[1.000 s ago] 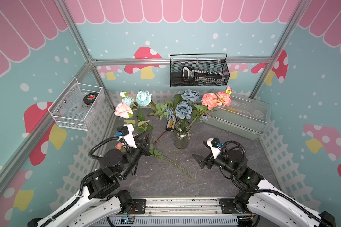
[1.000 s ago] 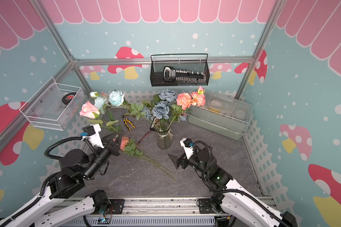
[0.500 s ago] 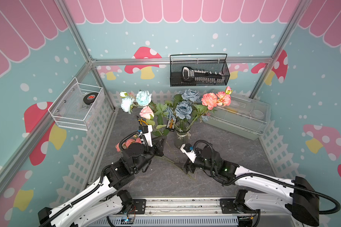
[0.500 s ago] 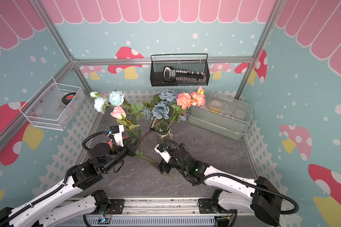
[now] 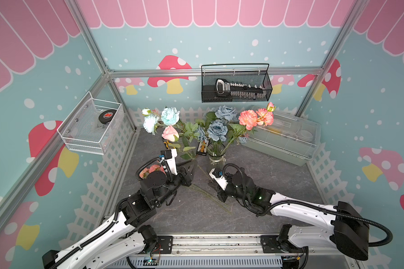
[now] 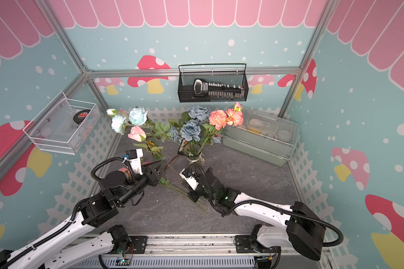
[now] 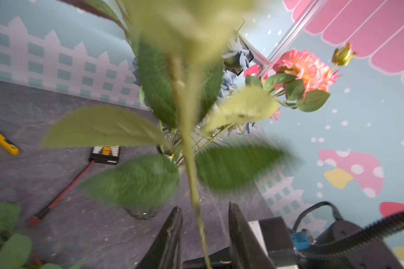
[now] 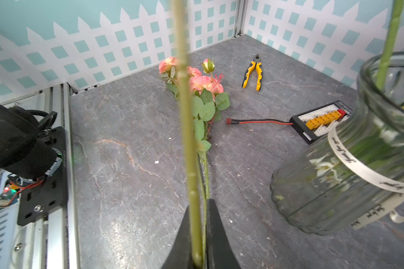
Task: Pick out pink flowers from the vase
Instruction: Place the flower at the center of the board.
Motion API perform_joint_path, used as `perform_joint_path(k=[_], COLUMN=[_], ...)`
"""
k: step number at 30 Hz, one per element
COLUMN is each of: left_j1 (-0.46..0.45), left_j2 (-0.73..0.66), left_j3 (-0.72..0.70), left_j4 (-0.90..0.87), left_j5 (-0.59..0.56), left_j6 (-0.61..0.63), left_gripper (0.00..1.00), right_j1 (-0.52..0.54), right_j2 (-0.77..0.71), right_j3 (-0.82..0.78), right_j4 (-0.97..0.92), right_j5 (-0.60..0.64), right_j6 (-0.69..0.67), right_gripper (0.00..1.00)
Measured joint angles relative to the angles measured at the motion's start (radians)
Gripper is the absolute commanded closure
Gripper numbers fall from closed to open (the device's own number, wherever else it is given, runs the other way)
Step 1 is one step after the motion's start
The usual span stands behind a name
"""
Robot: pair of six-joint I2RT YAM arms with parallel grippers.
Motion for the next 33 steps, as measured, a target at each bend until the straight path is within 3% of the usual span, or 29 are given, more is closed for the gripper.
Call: perform_joint_path(k=[3, 7, 21, 29, 33], left_j1=[0.000, 0.000, 0.000, 0.001, 0.001], left_j2=[-0.009, -0.011, -0.189, -0.185, -0.185], left_j3=[-0.001, -0.003, -0.047, -0.064, -0.064], left_j4=[-0.033, -0.084, -0.198, -0.219, -0.225], left_j5=[-0.043, -0.105, -0.255, -0.264, -0.264], left_j6=[0.016, 0.031, 0.053, 0.054, 0.060], left_gripper=[0.38, 0.30, 0.27, 0.24, 0.22], right_j1=[0.000, 0.000, 0.002, 0.018, 0.020], right_j2=[0.000, 0.012, 0.414, 0.601, 0.620], right_j3=[0.002, 0.015, 0.127, 0.273, 0.294], right_j4=[-0.027, -0.071, -0.117, -0.113, -0.133], right_j5=[0.028, 0.071, 0.076, 0.079, 0.109], right_j6=[-0.016, -0.039, -0.143, -0.202, -0.211], right_gripper=[1.00, 1.00, 1.00, 1.00, 0.71])
